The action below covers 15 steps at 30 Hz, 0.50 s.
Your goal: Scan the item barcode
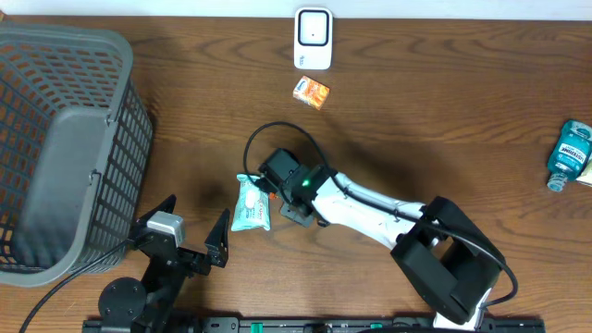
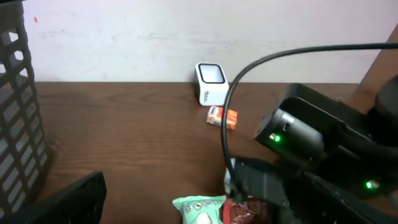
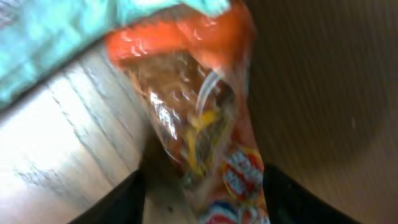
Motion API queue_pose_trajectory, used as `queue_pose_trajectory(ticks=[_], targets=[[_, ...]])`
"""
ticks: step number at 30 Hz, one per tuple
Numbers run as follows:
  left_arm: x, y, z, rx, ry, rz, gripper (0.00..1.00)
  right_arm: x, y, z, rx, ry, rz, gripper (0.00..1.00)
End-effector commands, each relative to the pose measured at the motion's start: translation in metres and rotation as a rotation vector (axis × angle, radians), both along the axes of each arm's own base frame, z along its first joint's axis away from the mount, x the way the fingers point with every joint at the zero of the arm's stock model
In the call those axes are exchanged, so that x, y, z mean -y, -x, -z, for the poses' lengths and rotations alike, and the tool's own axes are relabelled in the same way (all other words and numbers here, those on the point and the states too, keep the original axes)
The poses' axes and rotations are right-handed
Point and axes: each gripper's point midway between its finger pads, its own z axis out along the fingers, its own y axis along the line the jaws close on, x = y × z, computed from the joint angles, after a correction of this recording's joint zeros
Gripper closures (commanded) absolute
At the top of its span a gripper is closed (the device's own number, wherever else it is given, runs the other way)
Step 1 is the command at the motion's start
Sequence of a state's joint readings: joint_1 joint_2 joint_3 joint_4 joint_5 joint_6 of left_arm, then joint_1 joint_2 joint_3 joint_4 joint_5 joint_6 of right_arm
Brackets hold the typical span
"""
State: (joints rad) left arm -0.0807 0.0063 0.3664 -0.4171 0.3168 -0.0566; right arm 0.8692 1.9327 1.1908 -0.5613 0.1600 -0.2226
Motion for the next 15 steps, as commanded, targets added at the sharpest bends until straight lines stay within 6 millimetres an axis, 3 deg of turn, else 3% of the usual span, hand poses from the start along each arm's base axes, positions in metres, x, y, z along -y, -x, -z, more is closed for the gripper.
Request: queue_pose_trajectory(ticks=[1, 2, 5, 9, 10, 12, 15], targets=[[0.003, 0.001, -0.001, 0.0, 0.014, 0.014, 0.02, 0.007, -0.007, 0.003, 0.08, 0.025, -0.002, 0.84], [0.003, 0.001, -0.001, 0.0, 0.014, 0.014, 0.02, 0.009, -0.007, 0.007, 0.082, 0.019, -0.001, 0.99], [0.003, 0.001, -0.001, 0.0, 0.014, 0.014, 0.02, 0.017, -0.001, 0.017, 0.04, 0.015, 0.008, 0.99], [0.003, 0.001, -0.001, 0.0, 0.014, 0.014, 0.02, 0.018, 0.001, 0.016, -0.066, -0.059, 0.066, 0.99], [0.003, 0.001, -0.001, 0.0, 0.014, 0.014, 0.02, 0.014, 0.004, 0.01, -0.138, -0.108, 0.083, 0.99], [0.003, 0.001, -0.001, 0.0, 0.014, 0.014, 0.02, -0.005, 0.015, -0.021, -0.365, -0.282, 0.079, 0.99], [0.003, 0.001, -0.001, 0.0, 0.014, 0.014, 0.02, -0.014, 0.018, -0.073, -0.594, -0.515, 0.069, 0.99]])
